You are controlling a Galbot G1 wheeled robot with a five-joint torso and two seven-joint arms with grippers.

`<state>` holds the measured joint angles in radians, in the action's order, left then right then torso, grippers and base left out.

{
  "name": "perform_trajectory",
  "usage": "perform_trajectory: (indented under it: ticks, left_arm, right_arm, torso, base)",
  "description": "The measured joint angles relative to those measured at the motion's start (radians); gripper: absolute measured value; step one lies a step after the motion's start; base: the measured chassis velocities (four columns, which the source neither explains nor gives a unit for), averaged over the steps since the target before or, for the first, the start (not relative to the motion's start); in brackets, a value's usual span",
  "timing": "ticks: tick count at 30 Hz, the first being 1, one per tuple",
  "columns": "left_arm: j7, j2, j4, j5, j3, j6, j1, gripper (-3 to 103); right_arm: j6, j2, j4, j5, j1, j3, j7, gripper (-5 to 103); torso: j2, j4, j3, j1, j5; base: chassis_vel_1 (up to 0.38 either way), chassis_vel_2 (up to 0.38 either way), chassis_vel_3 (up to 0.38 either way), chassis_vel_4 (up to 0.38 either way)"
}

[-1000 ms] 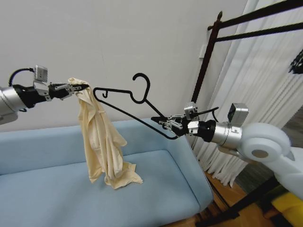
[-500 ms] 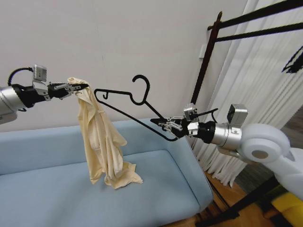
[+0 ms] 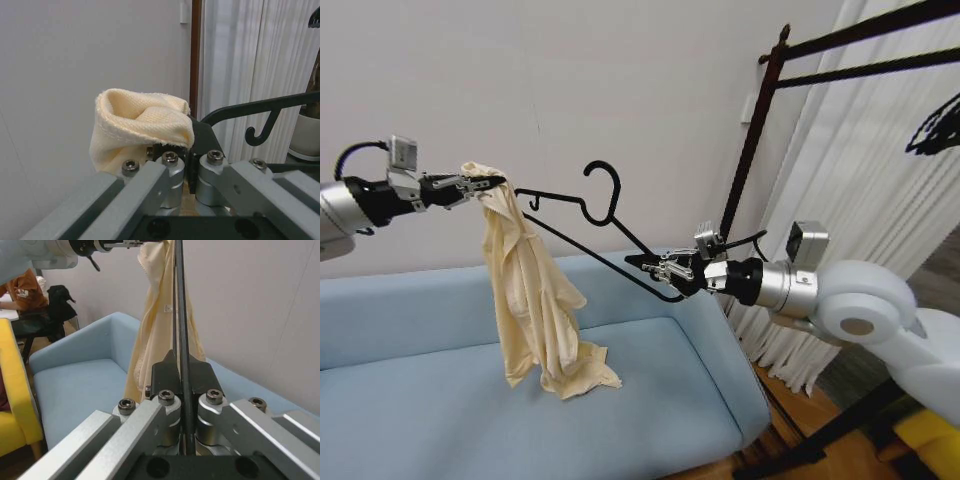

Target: Pick up the clothes from the sofa and hang them on the clothes hanger.

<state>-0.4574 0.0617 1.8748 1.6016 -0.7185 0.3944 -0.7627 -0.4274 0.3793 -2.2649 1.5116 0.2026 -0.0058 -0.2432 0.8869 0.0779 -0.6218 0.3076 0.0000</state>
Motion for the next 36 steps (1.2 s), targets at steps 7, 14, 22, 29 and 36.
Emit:
perform_trajectory:
  ticks: [7, 14, 22, 29, 36]
  left_arm:
    - [-0.007, -0.003, -0.015, -0.001, 0.0, 0.0, 0.0, 1]
    - [-0.008, -0.001, -0.006, -0.001, 0.0, 0.0, 0.0, 1]
    - [-0.016, 0.0, -0.001, -0.001, -0.003, 0.0, 0.002, 1]
    - [-0.016, 0.002, 0.03, 0.006, -0.029, 0.0, 0.002, 1]
    - [-0.013, 0.007, 0.072, 0.008, -0.04, 0.007, 0.001, 1]
  right_arm:
    - [0.002, -0.029, -0.028, 0.007, 0.018, 0.021, -0.014, 2]
    - [0.001, -0.005, -0.028, 0.001, 0.009, 0.005, 0.002, 2]
    - [0.0, 0.001, -0.019, -0.018, 0.013, -0.005, 0.01, 2]
    - [0.0, 0.01, -0.036, -0.049, 0.051, -0.015, 0.027, 2]
    - [0.001, 0.065, -0.043, -0.039, -0.079, -0.133, 0.089, 2]
  torso:
    - [0.0, 0.0001, 0.0, 0.0, 0.0]
    - [0.0, 0.0, 0.0, 0.0, 0.0001]
    - [0.0, 0.0, 0.0, 0.0, 0.0]
    - [0.0, 0.0001, 0.0, 0.0, 0.0]
    - [0.0, 0.0001, 0.0, 0.0, 0.0001]
  base:
    - [0.0, 0.0, 0.0, 0.0]
    - [0.0, 0.0, 0.0, 0.0]
    - [0.0, 0.0, 0.0, 0.0]
    - [0.0, 0.0, 0.0, 0.0]
    - [0.0, 0.0, 0.0, 0.0]
